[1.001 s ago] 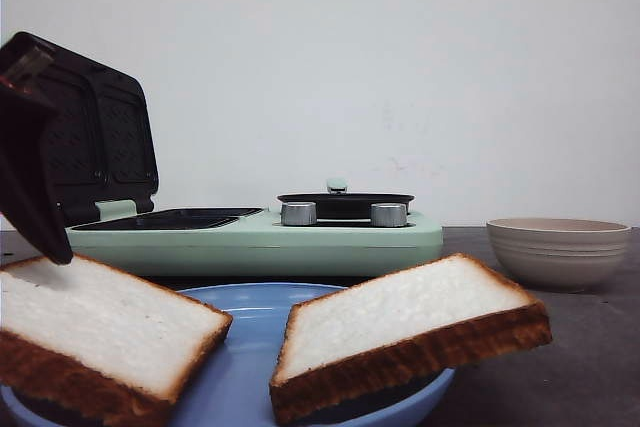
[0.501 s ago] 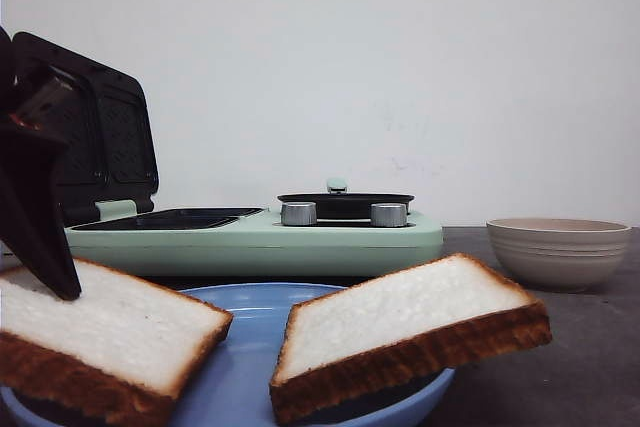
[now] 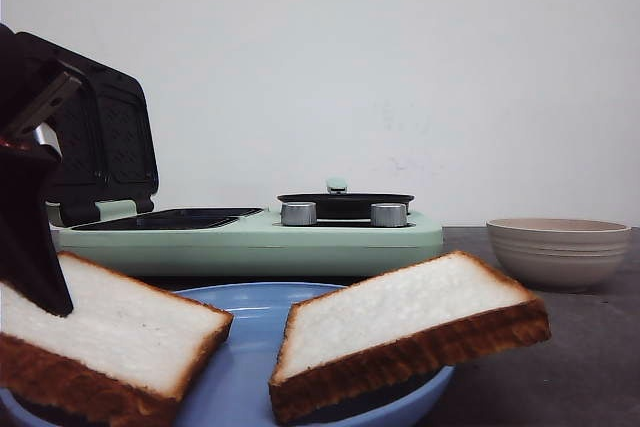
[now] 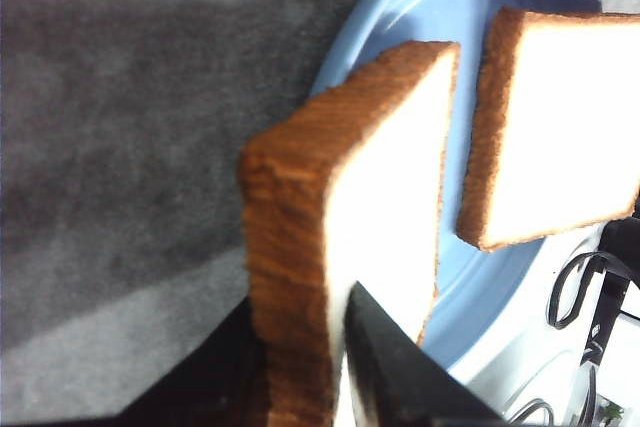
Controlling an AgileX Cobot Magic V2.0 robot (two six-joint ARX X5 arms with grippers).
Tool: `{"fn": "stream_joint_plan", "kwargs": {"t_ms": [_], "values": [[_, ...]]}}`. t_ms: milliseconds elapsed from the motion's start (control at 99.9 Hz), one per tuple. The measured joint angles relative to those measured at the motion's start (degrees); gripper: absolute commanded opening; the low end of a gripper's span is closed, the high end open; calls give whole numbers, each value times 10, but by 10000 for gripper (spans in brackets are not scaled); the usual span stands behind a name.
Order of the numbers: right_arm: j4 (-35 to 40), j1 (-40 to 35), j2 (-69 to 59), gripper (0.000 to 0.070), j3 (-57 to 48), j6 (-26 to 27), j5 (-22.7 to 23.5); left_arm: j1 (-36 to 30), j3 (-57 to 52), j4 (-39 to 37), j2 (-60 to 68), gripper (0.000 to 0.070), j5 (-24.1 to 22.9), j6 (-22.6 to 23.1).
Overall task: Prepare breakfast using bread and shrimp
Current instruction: 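Lower the left gripper and grasp the bread slice nearest it, then lift the bread slice with the left gripper toward the sandwich press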
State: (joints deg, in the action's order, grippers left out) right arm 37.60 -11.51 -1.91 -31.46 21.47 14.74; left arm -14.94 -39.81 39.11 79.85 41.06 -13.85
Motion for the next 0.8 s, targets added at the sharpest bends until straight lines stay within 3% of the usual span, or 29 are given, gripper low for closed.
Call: {"fn": "stream_joint_plan", "kwargs": {"t_ms": [601, 801], "values": [[7, 0, 0, 411, 0, -6, -14, 0, -37, -18, -83, 0, 30, 7], [7, 0, 0, 411, 0, -7, -14, 0, -37, -100, -98, 0, 48, -39]]}}
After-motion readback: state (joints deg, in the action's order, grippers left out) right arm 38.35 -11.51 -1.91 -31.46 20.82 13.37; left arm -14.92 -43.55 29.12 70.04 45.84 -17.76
